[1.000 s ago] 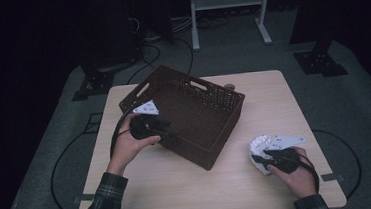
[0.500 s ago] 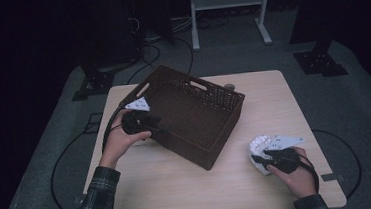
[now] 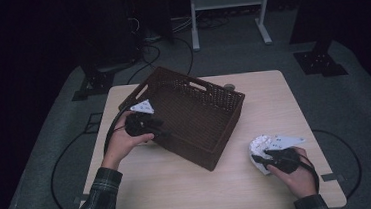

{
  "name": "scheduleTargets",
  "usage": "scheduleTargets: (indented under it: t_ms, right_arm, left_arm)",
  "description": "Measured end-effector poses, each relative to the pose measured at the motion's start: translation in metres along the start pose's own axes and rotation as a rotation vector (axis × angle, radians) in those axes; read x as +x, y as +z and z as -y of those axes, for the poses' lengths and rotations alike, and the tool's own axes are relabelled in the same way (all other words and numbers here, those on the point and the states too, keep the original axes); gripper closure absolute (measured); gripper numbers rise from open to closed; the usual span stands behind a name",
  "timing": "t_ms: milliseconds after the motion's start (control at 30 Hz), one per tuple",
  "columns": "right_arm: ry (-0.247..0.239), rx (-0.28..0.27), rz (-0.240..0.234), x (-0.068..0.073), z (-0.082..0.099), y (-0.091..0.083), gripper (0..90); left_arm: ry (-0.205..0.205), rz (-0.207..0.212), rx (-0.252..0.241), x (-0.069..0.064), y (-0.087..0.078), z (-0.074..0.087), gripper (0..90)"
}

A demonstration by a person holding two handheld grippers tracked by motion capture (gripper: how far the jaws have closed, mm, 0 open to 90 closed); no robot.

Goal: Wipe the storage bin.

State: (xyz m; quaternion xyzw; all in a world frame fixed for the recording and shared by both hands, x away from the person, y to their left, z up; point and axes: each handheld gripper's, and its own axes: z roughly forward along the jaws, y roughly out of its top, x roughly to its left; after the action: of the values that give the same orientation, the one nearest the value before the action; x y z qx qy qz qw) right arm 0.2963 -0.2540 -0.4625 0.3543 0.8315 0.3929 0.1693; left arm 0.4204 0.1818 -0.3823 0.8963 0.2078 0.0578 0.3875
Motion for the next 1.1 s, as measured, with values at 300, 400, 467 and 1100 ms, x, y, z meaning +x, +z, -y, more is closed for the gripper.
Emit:
scheduleTargets:
  t_ms: [300,400,467,1100]
  right_arm:
    - [0.001,-0.001,0.003,-0.001,0.000,-0.001,71.4]
    - [0.002,-0.003,0.004,-0.001,0.000,-0.001,71.4]
    - [0.004,-0.003,0.005,-0.001,0.000,-0.001,71.4]
    - [0.011,-0.010,0.016,-0.005,0.001,-0.004,71.4]
  left_arm:
    - [0.027,0.045,-0.018,-0.020,0.003,0.001,54.8]
    - [0.041,0.046,-0.017,-0.026,0.005,0.000,57.3]
    - [0.040,0.050,-0.016,-0.030,0.006,0.000,59.9]
    - [0.024,0.055,0.008,-0.052,0.033,-0.027,73.3]
